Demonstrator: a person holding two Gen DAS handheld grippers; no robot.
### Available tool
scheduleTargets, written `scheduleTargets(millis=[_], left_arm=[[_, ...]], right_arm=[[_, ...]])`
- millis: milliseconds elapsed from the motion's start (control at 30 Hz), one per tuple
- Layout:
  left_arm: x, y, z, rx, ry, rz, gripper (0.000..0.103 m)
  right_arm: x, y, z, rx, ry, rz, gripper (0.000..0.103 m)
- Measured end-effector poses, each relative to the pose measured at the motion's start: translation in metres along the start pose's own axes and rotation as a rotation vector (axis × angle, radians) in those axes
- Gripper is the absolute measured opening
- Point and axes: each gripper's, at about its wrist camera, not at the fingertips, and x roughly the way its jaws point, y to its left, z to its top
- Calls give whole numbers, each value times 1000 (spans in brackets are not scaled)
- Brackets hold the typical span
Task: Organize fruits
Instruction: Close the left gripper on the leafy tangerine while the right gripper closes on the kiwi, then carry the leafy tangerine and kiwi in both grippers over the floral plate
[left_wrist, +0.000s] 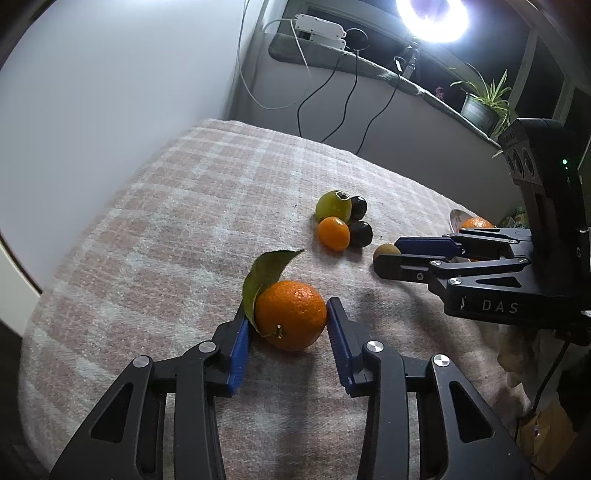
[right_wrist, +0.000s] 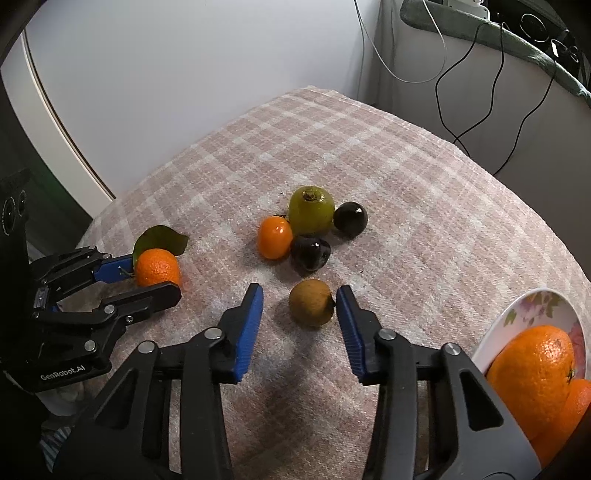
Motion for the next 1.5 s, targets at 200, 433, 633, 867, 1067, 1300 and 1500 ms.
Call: scheduleTargets(millis=[200,433,633,867,1067,1300,1500], left_arm=[[0,0,0,2,0,0,37],[-1,0,0,1,0,-1,37],[-1,0,0,1,-2,0,37],[-5,-1,2,0,-8,-4,37],[-10,-9,8,6,-25,-22,37],[-8,-33,15,36,-35,-66,37],[-3,-66,18,75,-34,-118,37]], right_arm=[[2,-6,-2,11,9,-13,29],[8,-8,-3,13,21,-21,30],[11,-6,-2,3,23,-36,27],[0,-7,-3,13,-10,-16,26],[-24,-11,-4,27,-60,-1,26],[-63,-29,-14,43,-126,-7,26],[-99,-58,-25,89,-176,-46,26]])
